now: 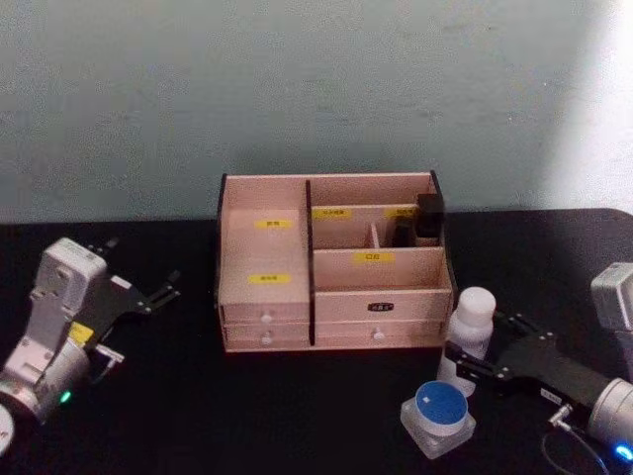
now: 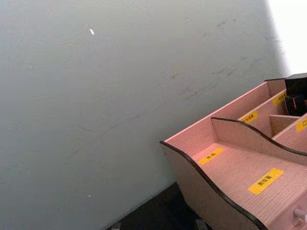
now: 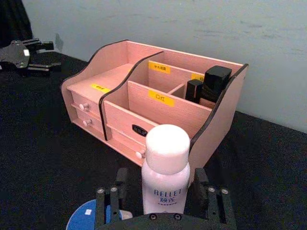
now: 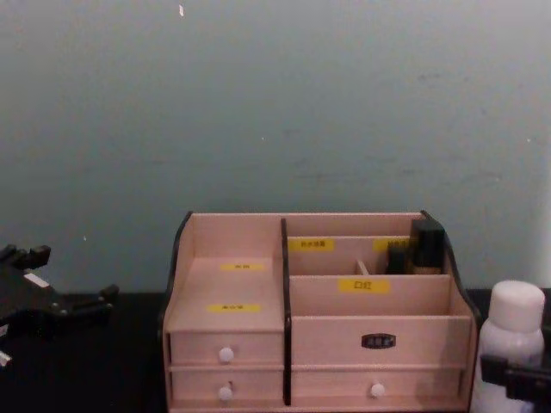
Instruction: Pick up the facial cleanser and watermelon frost from the table and place them into the tiered storage box.
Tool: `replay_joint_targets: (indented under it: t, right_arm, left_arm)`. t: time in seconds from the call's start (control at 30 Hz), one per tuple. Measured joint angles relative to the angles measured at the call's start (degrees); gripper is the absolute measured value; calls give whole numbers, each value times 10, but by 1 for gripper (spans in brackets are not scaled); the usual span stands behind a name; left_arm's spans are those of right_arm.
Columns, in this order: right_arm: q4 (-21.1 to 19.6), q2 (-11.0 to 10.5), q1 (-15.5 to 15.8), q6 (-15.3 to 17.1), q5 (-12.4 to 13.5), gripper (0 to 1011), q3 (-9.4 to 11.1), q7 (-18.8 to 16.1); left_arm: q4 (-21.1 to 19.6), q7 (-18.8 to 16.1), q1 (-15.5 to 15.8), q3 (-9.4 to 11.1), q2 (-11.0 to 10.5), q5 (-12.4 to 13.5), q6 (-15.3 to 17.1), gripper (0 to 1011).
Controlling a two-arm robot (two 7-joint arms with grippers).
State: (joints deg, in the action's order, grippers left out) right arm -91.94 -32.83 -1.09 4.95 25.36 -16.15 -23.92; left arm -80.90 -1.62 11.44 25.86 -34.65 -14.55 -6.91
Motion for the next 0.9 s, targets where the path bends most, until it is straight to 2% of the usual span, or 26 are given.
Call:
replay_joint_targets:
  t: [0.3,0.4,0.9]
  right_arm:
    - [0,0,0,0,0,648,0,0]
    - [0,0,1,0,1,589,0,0]
    - [0,0,1,0,1,589,0,0]
  left_arm:
    - [0,0,0,0,0,0,0,1001]
    - [0,0,0,0,0,0,0,1001]
    - [0,0,0,0,0,0,0,1001]
